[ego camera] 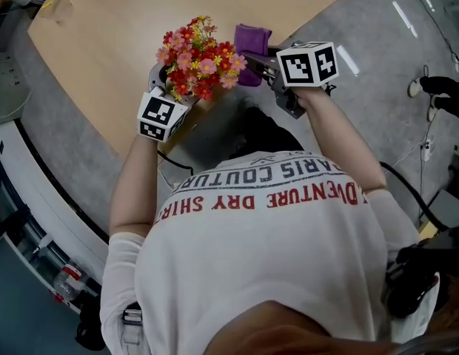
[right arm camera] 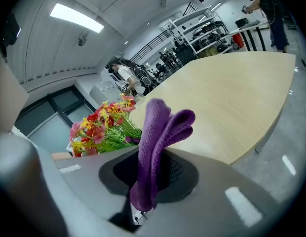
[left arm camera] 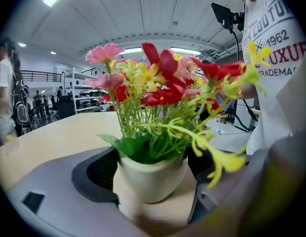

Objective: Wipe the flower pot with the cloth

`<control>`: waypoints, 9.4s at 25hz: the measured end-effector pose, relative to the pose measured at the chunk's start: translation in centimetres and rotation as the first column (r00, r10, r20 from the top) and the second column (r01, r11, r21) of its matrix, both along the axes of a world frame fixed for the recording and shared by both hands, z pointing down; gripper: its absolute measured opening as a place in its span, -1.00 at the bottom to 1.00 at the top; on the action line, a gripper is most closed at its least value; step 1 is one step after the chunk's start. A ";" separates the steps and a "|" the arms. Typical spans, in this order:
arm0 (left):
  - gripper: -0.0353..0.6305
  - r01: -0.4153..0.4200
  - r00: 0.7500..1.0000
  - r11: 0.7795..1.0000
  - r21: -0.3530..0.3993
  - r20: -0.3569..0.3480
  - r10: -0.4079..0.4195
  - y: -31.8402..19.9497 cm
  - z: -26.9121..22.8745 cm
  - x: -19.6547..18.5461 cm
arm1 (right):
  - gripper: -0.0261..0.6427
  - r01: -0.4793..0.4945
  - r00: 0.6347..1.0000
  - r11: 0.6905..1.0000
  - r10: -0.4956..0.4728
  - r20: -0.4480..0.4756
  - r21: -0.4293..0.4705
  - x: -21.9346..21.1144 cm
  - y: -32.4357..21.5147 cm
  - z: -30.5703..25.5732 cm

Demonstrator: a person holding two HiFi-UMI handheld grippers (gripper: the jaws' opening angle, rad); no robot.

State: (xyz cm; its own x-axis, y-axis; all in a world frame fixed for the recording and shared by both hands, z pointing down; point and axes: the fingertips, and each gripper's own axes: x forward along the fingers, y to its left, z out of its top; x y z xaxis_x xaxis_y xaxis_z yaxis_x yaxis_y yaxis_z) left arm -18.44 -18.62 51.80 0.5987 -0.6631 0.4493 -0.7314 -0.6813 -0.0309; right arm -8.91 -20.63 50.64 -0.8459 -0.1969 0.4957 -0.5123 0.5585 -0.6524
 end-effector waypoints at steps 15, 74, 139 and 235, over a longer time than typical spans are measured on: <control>0.45 -0.026 1.000 0.999 0.028 -0.006 0.026 0.4 -0.5 0.0 | -0.75 0.060 0.991 0.997 -0.064 -0.120 -0.040 -2.5 -1.0 3.0; 0.54 0.214 0.973 0.972 -0.099 -0.061 -0.221 -0.8 -0.3 0.4 | -0.75 0.199 0.980 0.980 -0.199 -0.014 0.004 0.1 -1.3 -1.0; 0.52 0.726 0.676 0.687 -0.036 -0.143 -0.723 -0.3 0.1 0.0 | -0.75 0.183 0.976 0.983 -0.184 -0.120 -0.017 2.4 -2.4 2.3; 0.41 0.284 0.959 0.954 -0.091 0.016 -0.284 2.1 0.8 0.3 | -0.75 0.204 0.979 0.979 -0.204 0.030 -0.011 -2.9 -1.0 -1.6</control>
